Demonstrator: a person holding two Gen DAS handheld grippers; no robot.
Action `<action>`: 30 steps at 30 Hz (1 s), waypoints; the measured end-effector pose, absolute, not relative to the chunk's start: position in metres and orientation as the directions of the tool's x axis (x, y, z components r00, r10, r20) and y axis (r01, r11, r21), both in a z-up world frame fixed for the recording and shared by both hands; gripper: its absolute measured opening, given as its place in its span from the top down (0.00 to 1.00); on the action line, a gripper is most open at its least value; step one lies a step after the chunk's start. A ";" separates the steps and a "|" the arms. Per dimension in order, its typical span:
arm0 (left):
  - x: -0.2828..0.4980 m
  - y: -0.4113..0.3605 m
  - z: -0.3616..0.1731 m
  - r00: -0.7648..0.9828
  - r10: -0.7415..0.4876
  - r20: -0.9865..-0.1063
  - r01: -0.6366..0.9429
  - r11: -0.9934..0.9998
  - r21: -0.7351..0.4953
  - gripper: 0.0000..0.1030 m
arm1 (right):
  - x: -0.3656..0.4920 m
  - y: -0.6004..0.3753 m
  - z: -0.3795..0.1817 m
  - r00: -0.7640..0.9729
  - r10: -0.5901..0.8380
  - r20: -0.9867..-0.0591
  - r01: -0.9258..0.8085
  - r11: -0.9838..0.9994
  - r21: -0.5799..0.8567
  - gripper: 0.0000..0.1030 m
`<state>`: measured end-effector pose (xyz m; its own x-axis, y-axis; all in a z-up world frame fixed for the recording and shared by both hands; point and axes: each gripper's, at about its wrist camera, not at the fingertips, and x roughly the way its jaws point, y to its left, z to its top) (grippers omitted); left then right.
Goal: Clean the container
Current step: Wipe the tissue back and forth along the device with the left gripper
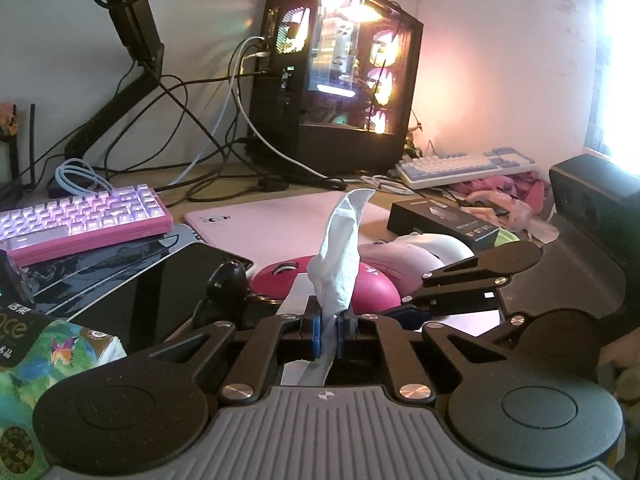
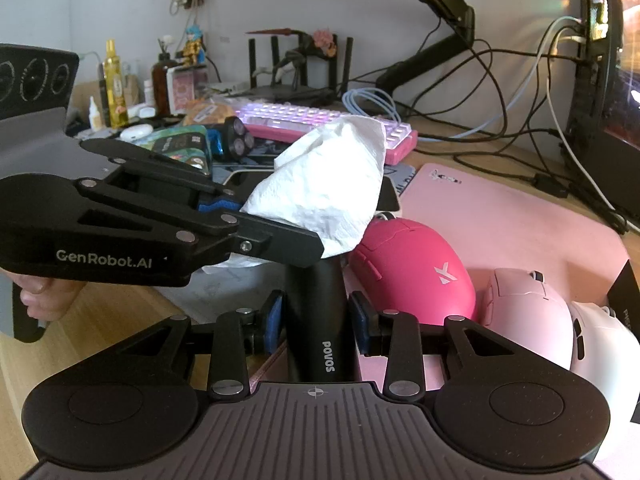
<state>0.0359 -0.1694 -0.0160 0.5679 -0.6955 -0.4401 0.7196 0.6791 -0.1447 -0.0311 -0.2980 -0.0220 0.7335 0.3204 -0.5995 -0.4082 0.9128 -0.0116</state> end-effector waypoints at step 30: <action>0.039 -0.168 -0.017 0.557 -0.707 -0.436 0.718 0.674 -0.174 0.89 | -0.032 -0.296 -0.022 0.733 0.322 -0.599 -0.408 0.913 -0.008 0.62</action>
